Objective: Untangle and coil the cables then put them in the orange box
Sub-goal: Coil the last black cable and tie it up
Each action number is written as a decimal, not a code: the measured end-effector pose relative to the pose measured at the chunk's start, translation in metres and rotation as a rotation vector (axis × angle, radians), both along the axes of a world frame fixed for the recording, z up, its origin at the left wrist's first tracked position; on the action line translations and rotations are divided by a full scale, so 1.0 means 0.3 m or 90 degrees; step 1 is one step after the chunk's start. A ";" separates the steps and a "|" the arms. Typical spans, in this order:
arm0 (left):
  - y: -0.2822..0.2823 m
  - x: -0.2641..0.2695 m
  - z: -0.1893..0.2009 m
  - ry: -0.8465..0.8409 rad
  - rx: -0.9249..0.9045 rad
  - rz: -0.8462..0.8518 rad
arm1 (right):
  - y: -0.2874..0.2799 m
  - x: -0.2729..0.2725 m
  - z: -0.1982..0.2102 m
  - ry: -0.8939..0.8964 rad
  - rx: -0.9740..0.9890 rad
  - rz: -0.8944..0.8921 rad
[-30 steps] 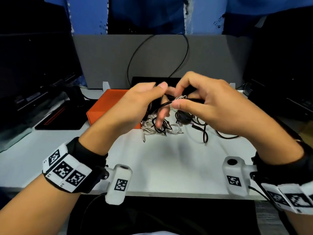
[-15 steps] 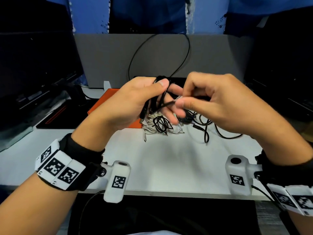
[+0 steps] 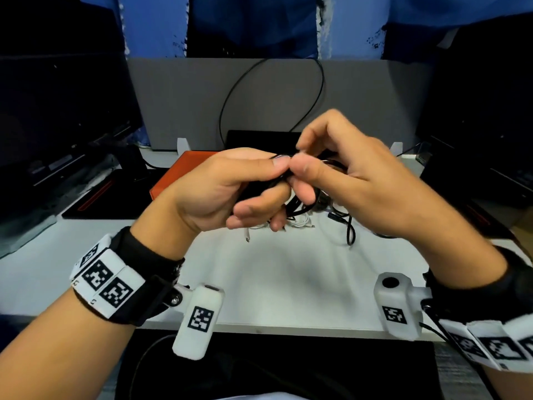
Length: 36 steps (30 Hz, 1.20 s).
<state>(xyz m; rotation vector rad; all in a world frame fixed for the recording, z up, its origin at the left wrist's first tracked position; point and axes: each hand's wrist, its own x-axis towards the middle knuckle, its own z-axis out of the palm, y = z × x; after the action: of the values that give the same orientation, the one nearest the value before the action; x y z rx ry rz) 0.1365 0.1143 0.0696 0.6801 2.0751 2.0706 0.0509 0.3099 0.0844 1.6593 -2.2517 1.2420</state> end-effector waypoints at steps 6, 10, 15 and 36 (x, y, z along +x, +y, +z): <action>0.053 -0.002 0.013 -0.071 0.027 0.082 | -0.064 0.012 -0.064 -0.048 -0.076 0.012; 0.099 0.021 0.045 -0.026 -0.105 0.217 | -0.079 -0.006 -0.090 -0.037 -0.128 -0.081; 0.141 0.021 0.039 0.081 -0.163 0.341 | -0.073 -0.022 -0.078 0.038 -0.170 -0.178; 0.174 0.027 -0.014 -0.063 0.265 -0.134 | -0.020 0.014 0.009 -0.198 -0.104 0.002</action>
<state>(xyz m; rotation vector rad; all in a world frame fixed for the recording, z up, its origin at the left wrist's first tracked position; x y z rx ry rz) 0.1445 0.1664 0.0654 0.7900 1.4595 2.3728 0.0553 0.3039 0.0870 1.5014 -2.2319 1.7396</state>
